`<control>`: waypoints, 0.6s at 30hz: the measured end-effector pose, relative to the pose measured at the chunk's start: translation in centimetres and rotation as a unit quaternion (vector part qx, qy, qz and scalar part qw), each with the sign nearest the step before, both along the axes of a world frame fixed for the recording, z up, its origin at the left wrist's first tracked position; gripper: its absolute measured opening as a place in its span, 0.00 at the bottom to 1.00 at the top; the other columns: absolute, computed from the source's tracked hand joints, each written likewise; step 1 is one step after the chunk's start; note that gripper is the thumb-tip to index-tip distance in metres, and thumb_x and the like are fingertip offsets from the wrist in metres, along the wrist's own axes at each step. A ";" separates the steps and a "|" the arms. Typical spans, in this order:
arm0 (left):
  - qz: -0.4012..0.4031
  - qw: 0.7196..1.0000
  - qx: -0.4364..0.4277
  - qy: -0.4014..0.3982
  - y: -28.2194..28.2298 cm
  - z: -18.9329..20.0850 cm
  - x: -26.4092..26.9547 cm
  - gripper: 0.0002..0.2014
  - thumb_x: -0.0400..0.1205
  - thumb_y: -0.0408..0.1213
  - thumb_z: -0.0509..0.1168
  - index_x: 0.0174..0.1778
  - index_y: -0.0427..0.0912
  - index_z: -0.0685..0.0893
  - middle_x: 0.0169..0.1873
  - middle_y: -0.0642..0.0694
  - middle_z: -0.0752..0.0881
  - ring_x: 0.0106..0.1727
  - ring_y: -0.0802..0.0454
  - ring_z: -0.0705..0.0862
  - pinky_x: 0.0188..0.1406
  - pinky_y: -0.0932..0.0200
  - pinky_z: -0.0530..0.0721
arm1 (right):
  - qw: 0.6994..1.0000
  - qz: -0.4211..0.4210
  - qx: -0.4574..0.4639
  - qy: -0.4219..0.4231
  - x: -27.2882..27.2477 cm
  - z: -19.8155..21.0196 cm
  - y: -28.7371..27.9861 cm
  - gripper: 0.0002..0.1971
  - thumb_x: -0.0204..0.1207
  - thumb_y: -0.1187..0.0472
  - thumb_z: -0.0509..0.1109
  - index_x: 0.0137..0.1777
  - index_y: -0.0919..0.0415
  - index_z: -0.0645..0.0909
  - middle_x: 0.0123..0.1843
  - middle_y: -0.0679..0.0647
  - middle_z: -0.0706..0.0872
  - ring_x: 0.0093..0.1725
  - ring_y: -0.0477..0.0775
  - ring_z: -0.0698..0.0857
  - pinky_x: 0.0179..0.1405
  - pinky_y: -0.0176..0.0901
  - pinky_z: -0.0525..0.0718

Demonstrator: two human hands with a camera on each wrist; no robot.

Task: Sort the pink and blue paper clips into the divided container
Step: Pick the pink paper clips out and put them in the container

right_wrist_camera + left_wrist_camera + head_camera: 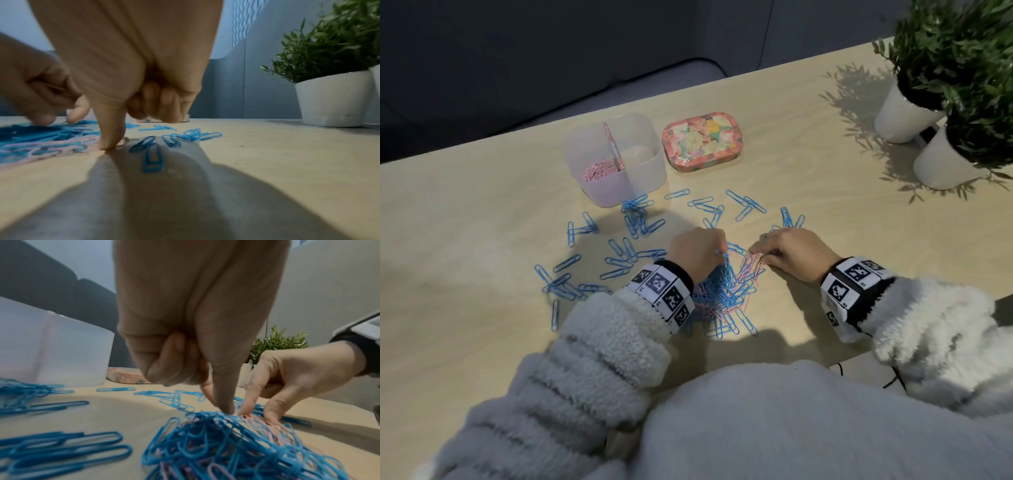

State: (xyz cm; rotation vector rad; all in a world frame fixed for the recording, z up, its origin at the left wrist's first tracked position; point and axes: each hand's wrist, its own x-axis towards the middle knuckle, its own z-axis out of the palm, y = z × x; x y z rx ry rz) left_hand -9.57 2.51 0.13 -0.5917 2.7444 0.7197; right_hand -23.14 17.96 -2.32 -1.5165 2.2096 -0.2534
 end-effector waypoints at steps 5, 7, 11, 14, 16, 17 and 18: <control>-0.072 0.996 0.038 0.038 2.3 -0.2 -0.7 0.08 0.79 0.43 0.64 0.51 0.47 0.83 0.50 0.45 0.87 0.53 0.43 0.84 0.46 0.57 0.73 | 0.998 0.008 0.018 0.055 0.4 0.1 0.3 0.09 0.78 0.56 0.65 0.55 0.54 0.83 0.56 0.48 0.87 0.58 0.56 0.84 0.47 0.48 0.78; -0.095 0.995 0.023 0.008 3.1 -0.8 -1.0 0.13 0.78 0.46 0.66 0.55 0.46 0.82 0.56 0.44 0.85 0.58 0.43 0.82 0.52 0.56 0.74 | 0.997 0.018 0.028 0.069 0.7 0.1 0.4 0.09 0.79 0.58 0.61 0.53 0.56 0.81 0.55 0.50 0.87 0.56 0.58 0.84 0.44 0.47 0.77; -0.088 0.996 -0.013 0.000 3.5 -1.4 -1.1 0.11 0.80 0.41 0.64 0.56 0.43 0.81 0.57 0.40 0.84 0.57 0.39 0.82 0.51 0.53 0.75 | 0.998 -0.017 0.032 0.045 0.7 0.0 0.8 0.06 0.78 0.58 0.60 0.45 0.60 0.75 0.46 0.57 0.84 0.47 0.63 0.82 0.36 0.43 0.67; -0.057 0.997 0.021 0.038 2.8 -1.5 -0.9 0.06 0.81 0.38 0.63 0.49 0.44 0.84 0.45 0.45 0.85 0.49 0.41 0.83 0.43 0.57 0.72 | 0.989 -0.122 -0.010 -0.083 -0.2 -0.5 1.4 0.09 0.77 0.60 0.65 0.36 0.56 0.70 0.32 0.53 0.78 0.34 0.59 0.78 0.32 0.44 0.66; -0.025 0.996 0.064 0.053 1.9 -1.2 -0.6 0.05 0.80 0.39 0.63 0.45 0.44 0.84 0.34 0.52 0.79 0.41 0.49 0.79 0.42 0.58 0.71 | 0.950 -0.207 -0.071 -0.222 -0.6 -0.6 1.5 0.11 0.77 0.65 0.64 0.34 0.55 0.69 0.26 0.52 0.77 0.26 0.52 0.76 0.30 0.44 0.70; -0.008 0.994 0.089 0.058 1.4 -1.1 -0.6 0.06 0.80 0.40 0.64 0.44 0.44 0.85 0.29 0.55 0.76 0.37 0.52 0.76 0.40 0.59 0.72 | 0.924 -0.244 -0.098 -0.278 -0.6 -0.6 1.5 0.13 0.78 0.68 0.62 0.33 0.56 0.69 0.25 0.54 0.77 0.22 0.49 0.75 0.27 0.42 0.71; 0.011 0.991 0.117 0.067 1.0 -1.0 -0.6 0.06 0.79 0.41 0.65 0.42 0.44 0.85 0.25 0.57 0.74 0.32 0.55 0.74 0.37 0.60 0.71 | 0.896 -0.277 -0.116 -0.328 -0.6 -0.5 1.3 0.14 0.79 0.71 0.59 0.33 0.57 0.70 0.25 0.55 0.77 0.19 0.46 0.73 0.23 0.39 0.70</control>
